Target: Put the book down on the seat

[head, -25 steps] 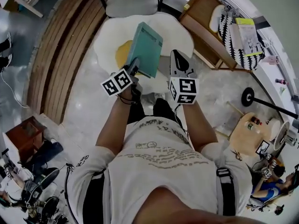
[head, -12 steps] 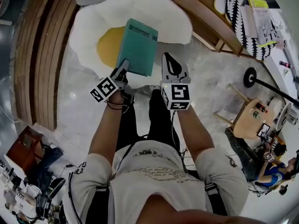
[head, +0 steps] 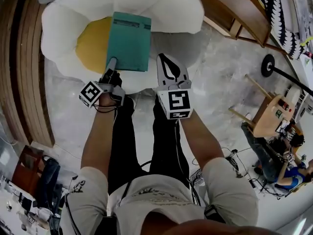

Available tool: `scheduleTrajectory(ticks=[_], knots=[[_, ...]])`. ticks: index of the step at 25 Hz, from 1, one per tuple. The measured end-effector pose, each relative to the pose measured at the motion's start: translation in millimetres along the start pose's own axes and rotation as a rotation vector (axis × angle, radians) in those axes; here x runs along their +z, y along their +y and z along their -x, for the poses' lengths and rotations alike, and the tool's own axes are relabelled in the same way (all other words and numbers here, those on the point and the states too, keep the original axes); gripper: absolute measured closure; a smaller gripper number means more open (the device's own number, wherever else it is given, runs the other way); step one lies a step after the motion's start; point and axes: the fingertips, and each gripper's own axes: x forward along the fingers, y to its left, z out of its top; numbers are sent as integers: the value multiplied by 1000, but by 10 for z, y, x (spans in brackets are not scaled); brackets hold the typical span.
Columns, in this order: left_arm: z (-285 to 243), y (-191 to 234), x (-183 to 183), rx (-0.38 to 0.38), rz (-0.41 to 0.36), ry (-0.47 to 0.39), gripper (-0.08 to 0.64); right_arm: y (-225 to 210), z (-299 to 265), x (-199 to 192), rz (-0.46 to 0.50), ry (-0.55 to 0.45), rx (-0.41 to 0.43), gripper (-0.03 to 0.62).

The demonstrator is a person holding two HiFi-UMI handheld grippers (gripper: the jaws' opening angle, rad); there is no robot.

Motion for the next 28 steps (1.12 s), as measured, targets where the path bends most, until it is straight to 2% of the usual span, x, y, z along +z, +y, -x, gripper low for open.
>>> scheduleTrajectory(ticks=[5, 7, 11, 16, 19, 22, 28], knots=[[-180, 479, -63, -16, 168, 7, 382, -65, -204, -574, -15, 49, -5, 563], [-226, 599, -27, -14, 202, 4, 380, -48, -264, -782, -39, 70, -8, 563], [-227, 823, 42, 6, 202, -8, 379, 53, -294, -1029, -71, 116, 4, 563], [-157, 1043, -52, 46, 213, -27, 377, 177, -361, -973, -106, 129, 43, 563], [-90, 1218, -196, 106, 164, 10, 369, 361, -435, -883, -89, 126, 87, 563], [-41, 1323, -367, 151, 98, 54, 289, 499, -435, -827, -82, 132, 124, 563], [63, 1499, -627, 200, 83, 150, 247, 701, -471, -893, -75, 187, 143, 563]])
